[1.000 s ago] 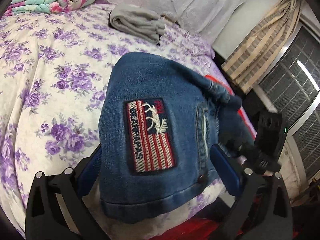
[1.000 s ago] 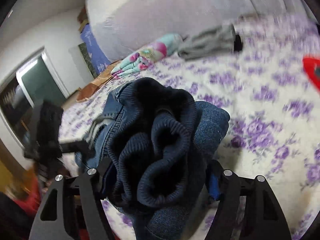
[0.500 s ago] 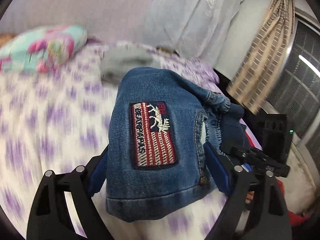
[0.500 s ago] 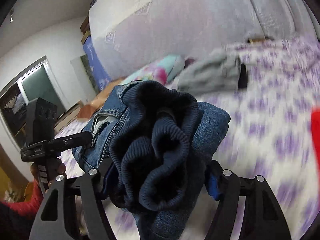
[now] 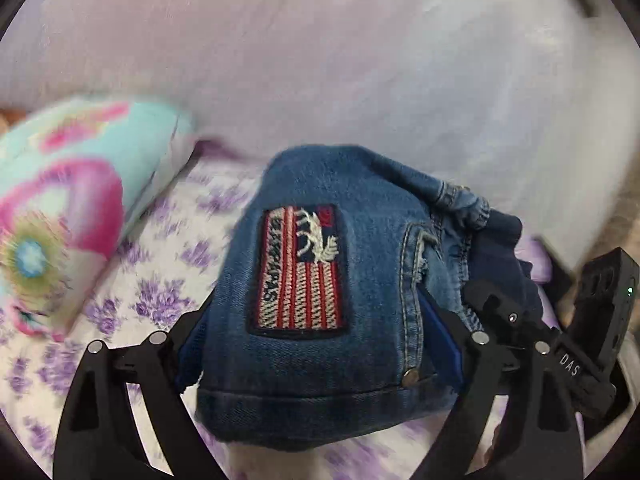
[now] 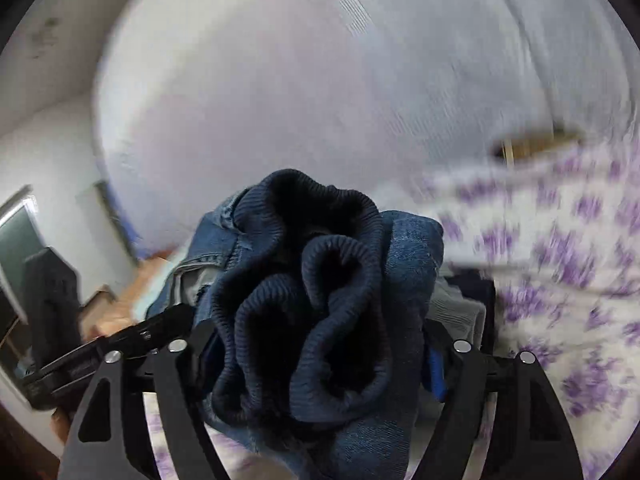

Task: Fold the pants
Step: 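Carry the folded jeans with both grippers and place them on the grey garment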

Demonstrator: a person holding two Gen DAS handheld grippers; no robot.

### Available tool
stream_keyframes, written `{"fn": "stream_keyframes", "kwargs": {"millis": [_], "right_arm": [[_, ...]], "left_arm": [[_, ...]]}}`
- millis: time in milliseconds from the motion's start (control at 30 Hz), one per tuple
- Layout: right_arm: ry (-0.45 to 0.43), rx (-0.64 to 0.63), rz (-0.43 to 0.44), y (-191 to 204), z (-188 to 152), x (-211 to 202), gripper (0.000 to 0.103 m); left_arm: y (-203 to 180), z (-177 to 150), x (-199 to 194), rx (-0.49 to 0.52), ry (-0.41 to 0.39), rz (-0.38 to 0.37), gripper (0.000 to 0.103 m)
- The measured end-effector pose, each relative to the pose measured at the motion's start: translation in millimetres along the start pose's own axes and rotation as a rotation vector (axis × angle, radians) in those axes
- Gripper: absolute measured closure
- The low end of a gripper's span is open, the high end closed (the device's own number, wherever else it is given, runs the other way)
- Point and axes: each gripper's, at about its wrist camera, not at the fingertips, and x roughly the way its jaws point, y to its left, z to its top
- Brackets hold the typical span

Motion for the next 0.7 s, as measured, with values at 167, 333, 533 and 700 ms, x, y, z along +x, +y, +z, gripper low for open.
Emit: {"fn": "stream_keyframes", "kwargs": {"millis": [167, 333, 533, 700], "right_arm": [[-0.027, -0.092, -0.030, -32.6, -21.7, 40.9, 0.010], [-0.256, -0.098, -0.052, -8.1, -5.9, -29.9, 0.008], [-0.235, -0.284, -0.265, 25.7, -8.0, -21.3, 0.007], [-0.108, -0.119, -0.221, -28.3, -13.7, 20.0, 0.003]], "left_arm": [[52.3, -35.1, 72.8, -0.198, 0.053, -0.089, 0.004], [58.6, -14.9, 9.1, -0.191, -0.105, -0.068, 0.004], [21.2, -10.6, 8.1, 0.030, -0.088, 0.127, 0.004], [16.6, -34.6, 40.2, 0.086, -0.051, 0.196, 0.004]]}}
